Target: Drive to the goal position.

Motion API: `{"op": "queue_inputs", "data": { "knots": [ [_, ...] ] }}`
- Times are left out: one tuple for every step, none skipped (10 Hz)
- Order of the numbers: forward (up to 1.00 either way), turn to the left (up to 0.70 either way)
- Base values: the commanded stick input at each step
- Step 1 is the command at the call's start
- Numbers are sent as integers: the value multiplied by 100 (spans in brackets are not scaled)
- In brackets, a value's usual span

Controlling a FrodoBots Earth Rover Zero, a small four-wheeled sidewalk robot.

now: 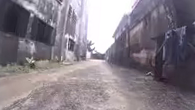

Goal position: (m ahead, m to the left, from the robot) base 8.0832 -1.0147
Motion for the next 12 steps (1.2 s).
{"op": "queue_inputs", "data": {
  "knots": [
    [30, 0],
    [30, 0],
    [30, 0],
    [30, 0],
    [30, 0],
    [30, 0],
    [30, 0],
    [30, 0],
    [30, 0],
    [30, 0],
    [30, 0],
    [30, 0]
  ]
}}
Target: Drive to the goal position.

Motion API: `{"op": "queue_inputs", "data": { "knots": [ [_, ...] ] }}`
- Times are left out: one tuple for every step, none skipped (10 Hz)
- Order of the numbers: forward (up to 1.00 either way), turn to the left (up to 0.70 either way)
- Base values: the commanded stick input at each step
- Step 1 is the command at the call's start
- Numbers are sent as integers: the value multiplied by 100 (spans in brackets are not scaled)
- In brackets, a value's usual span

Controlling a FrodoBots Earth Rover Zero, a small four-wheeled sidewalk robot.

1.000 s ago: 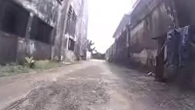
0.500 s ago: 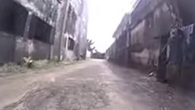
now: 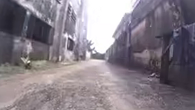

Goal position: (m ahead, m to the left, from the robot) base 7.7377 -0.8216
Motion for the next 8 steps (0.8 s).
{"op": "queue_inputs", "data": {
  "knots": [
    [30, 0],
    [30, 0],
    [30, 0],
    [30, 0],
    [30, 0],
    [30, 0],
    [30, 0],
    [30, 0]
  ]
}}
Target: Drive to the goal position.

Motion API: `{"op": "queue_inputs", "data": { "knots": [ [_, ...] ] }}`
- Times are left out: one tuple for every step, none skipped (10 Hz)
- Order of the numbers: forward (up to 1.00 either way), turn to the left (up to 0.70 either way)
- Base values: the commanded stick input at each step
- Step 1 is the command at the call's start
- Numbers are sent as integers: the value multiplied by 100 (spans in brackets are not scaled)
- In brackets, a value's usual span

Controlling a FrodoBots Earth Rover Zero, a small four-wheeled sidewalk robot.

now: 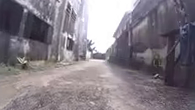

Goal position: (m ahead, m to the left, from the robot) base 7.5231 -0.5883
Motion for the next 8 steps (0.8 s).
{"op": "queue_inputs", "data": {
  "knots": [
    [30, 0],
    [30, 0],
    [30, 0],
    [30, 0],
    [30, 0],
    [30, 0],
    [30, 0],
    [30, 0]
  ]
}}
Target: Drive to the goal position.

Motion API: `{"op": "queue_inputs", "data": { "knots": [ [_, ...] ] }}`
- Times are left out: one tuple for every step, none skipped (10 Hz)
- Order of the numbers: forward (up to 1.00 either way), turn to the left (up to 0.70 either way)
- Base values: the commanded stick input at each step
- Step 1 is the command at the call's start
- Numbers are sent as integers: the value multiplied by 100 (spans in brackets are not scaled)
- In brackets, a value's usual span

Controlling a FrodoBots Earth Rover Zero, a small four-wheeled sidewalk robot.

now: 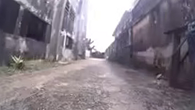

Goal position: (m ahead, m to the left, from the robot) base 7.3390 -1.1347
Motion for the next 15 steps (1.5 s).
{"op": "queue_inputs", "data": {
  "knots": [
    [30, 0],
    [30, 0],
    [30, 0],
    [30, 0],
    [30, 0],
    [30, 0],
    [30, 0],
    [30, 0],
    [30, 0],
    [30, 0],
    [30, 0],
    [30, 0],
    [30, 0],
    [30, 0],
    [30, 0]
  ]
}}
